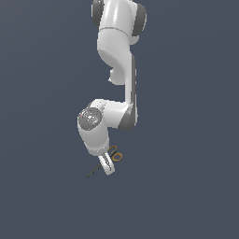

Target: Pick up the object and move it to a goal position.

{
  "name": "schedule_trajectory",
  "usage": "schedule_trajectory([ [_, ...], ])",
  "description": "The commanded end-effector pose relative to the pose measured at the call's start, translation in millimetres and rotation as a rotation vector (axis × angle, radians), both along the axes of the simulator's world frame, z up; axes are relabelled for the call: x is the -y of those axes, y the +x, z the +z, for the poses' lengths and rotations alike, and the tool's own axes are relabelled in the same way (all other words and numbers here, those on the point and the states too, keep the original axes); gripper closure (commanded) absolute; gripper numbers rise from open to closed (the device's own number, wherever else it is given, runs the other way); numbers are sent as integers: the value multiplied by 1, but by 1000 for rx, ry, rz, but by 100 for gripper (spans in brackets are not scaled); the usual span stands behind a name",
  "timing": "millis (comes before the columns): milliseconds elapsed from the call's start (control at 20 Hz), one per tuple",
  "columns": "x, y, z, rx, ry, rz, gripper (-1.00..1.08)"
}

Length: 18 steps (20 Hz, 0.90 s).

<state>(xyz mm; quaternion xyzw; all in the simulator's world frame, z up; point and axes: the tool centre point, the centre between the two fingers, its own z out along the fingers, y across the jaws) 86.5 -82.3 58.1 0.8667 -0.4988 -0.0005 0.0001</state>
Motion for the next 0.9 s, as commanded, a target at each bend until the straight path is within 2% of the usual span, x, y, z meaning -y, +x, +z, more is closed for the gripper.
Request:
schedule_trajectory([
  [0,0,0,-1,0,0,0,-92],
  [500,0,-1,-44,1,0,-5,-92],
  [800,0,0,-50,1,0,-5,-92],
  [850,0,0,-50,1,0,-5,108],
])
